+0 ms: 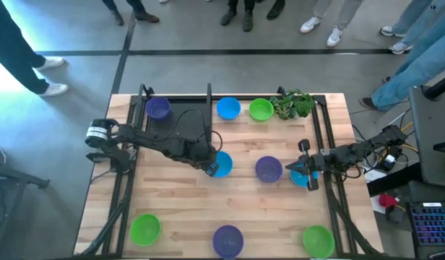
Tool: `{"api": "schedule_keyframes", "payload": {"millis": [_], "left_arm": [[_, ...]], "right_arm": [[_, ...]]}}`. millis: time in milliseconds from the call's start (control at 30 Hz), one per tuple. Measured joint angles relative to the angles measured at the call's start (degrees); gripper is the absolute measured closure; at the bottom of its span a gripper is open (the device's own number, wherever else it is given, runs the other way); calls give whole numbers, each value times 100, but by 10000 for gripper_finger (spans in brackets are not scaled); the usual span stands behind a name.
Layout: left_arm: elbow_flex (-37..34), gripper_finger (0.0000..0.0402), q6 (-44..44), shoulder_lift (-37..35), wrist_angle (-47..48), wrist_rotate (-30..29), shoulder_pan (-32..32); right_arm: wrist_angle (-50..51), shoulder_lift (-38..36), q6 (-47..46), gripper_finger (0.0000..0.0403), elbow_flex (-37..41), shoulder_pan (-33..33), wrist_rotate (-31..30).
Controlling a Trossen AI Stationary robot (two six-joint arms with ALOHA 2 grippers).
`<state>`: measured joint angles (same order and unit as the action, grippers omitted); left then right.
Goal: Pick & Place Mini bowls
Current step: Put the bottom left blue bowl on the shelf
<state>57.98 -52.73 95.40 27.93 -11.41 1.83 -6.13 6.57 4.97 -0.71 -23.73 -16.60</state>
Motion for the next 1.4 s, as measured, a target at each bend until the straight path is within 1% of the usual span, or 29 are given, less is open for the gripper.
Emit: {"api": "schedule_keyframes", "payload": {"millis": [100,167,233,300,367,533,667,867,1033,1233,1300,1400], "left_arm": [[2,310,52,53,-35,6,-5],[9,318,129,70,-25,29,-19],[6,340,178,73,59,45,-31],[2,376,257,73,68,26,-35],[2,392,306,73,77,8,-36],[19,398,383,46,148,3,-48],[116,400,440,-165,567,-9,-48],[332,401,412,-767,1592,-160,-48],[538,401,198,-1306,2630,-680,-114],[674,401,39,-1843,3606,-1066,-472],[672,401,62,-1965,3766,-1171,-707],[654,401,293,-2072,3765,-1301,-1117]], "right_arm": [[10,0,-2,394,0,0,0],[20,0,-2,394,0,0,1],[20,0,-7,394,0,0,0],[22,0,-24,394,0,0,0],[26,0,-22,394,0,0,0],[28,0,-30,394,0,0,0],[35,0,-35,394,0,0,0],[146,0,-48,394,0,0,-1],[138,0,-48,394,0,2,0],[138,-2,-47,394,0,0,-1],[135,-2,-46,394,0,0,0],[133,0,-46,394,0,0,0]]}}
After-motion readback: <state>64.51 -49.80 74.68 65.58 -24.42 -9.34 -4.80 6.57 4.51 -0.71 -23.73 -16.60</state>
